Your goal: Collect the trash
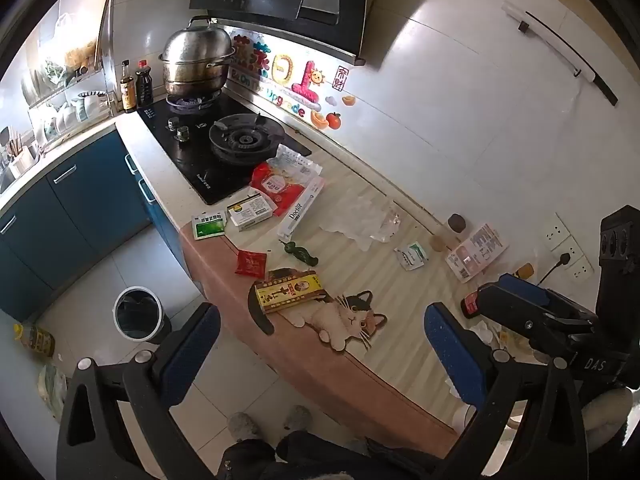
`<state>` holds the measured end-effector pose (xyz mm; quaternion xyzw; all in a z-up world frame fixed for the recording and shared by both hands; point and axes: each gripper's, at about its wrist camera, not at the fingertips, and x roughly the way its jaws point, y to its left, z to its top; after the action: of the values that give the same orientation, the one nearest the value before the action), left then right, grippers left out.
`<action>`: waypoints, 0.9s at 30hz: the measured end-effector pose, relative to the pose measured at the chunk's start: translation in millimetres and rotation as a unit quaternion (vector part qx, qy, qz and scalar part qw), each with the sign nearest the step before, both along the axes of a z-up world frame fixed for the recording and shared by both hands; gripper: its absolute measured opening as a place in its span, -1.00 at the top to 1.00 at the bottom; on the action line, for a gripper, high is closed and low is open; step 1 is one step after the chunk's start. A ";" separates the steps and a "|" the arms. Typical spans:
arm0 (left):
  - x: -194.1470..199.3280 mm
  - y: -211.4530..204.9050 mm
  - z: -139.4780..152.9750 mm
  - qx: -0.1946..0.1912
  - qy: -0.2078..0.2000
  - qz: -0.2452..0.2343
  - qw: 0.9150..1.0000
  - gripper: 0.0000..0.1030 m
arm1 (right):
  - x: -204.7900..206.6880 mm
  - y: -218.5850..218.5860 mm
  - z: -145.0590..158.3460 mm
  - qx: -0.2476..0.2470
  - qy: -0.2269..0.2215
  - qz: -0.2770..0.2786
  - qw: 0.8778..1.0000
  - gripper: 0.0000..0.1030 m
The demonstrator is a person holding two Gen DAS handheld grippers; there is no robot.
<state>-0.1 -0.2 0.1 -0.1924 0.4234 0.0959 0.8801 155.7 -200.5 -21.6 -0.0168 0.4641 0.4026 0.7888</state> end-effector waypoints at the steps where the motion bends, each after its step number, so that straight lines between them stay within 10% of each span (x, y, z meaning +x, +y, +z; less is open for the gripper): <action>1: 0.1 -0.3 0.0 0.000 0.000 0.000 1.000 -1.00 | 0.1 0.0 -0.1 0.000 0.000 0.000 1.000 -1.00; 27: -5.6 11.0 2.0 -0.005 -0.001 0.002 1.000 -1.00 | 0.6 -0.7 -0.3 0.004 0.005 0.002 1.000 -1.00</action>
<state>-5.6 10.8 2.2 -0.1982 0.4226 0.0953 0.8792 156.3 -201.2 -21.8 -0.0126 0.4660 0.4062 0.7859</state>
